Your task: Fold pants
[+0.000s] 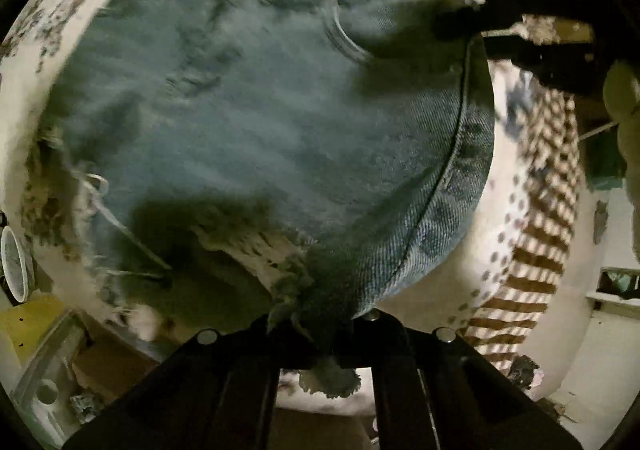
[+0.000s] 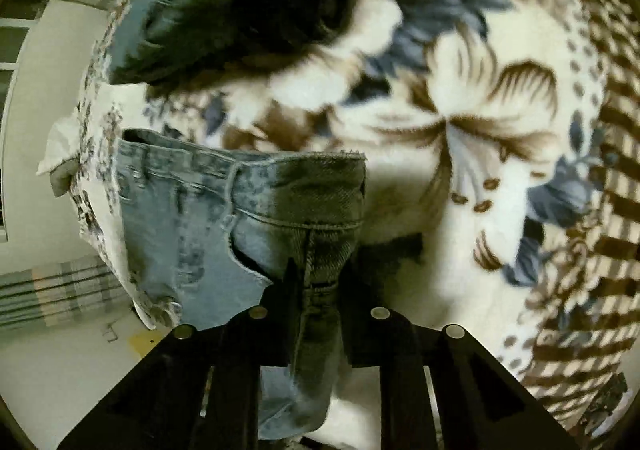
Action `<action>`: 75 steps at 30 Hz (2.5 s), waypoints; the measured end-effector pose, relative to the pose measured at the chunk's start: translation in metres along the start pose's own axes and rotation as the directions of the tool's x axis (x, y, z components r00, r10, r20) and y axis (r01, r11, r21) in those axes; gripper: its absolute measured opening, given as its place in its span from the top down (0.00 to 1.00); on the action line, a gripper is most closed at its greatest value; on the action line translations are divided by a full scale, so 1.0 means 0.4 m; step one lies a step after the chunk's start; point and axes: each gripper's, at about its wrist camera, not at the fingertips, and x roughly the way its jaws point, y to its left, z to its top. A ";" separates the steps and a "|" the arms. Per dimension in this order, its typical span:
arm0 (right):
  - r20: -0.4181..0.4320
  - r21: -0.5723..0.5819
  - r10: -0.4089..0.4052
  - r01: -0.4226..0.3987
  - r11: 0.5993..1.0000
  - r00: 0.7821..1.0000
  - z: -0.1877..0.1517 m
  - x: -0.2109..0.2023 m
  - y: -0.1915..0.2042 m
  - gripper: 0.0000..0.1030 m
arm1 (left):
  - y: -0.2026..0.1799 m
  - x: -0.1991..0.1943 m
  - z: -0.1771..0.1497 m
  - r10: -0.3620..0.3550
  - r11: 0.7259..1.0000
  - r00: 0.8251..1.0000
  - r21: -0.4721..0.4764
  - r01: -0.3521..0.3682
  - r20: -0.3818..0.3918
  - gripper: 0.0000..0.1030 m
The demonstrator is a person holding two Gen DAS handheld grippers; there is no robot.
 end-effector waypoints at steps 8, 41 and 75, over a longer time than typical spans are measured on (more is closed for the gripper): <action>0.085 -0.040 0.006 -0.002 0.999 0.996 0.012 -0.108 0.282 0.83 | 0.330 -0.125 0.029 -0.056 0.989 0.993 -0.128 0.069 0.100 0.98; 0.018 -0.192 -0.101 0.103 0.976 0.995 0.066 0.172 0.778 0.16 | 0.907 -0.065 0.074 -0.211 0.833 0.967 -0.492 0.253 0.140 0.32; -0.141 -0.030 0.208 -0.214 0.976 0.968 0.076 0.317 0.290 0.38 | 0.716 0.263 -0.160 -0.383 -0.130 0.751 -0.837 0.532 0.537 0.34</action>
